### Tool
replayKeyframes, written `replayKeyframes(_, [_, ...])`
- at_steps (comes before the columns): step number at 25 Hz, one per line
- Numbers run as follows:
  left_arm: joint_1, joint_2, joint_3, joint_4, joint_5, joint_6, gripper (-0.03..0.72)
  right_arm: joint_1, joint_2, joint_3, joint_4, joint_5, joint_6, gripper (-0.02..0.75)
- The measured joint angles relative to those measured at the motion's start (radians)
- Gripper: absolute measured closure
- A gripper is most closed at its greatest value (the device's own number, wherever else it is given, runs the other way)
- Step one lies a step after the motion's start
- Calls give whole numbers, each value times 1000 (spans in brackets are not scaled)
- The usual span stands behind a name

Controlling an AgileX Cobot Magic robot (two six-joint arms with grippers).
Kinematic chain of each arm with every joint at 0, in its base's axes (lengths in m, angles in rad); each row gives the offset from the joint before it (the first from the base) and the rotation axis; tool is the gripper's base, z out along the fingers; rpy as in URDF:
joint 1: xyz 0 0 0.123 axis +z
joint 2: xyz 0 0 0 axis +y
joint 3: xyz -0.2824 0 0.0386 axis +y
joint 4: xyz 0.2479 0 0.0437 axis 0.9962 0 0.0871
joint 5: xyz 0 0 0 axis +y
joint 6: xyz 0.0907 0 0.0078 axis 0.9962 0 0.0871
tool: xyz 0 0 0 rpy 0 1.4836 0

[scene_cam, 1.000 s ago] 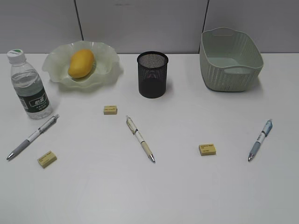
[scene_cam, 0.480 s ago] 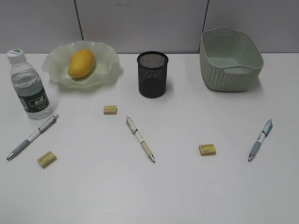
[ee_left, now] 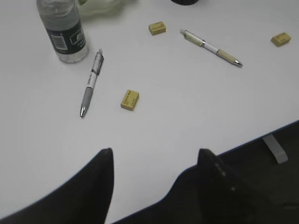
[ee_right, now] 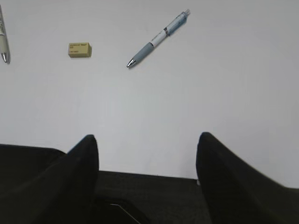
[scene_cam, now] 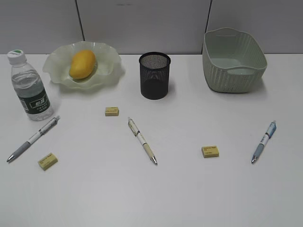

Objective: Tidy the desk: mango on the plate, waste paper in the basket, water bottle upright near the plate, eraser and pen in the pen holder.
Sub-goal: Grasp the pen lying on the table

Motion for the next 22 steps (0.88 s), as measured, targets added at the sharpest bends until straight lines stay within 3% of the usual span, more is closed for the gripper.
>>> replayKeyframes(9, [10, -73, 0, -2, 0, 0, 261, 0, 236, -75, 0, -82, 76, 218])
replayKeyframes(22, [216, -95, 0, -3, 0, 0, 261, 0, 753, -205, -10, -103, 187, 218])
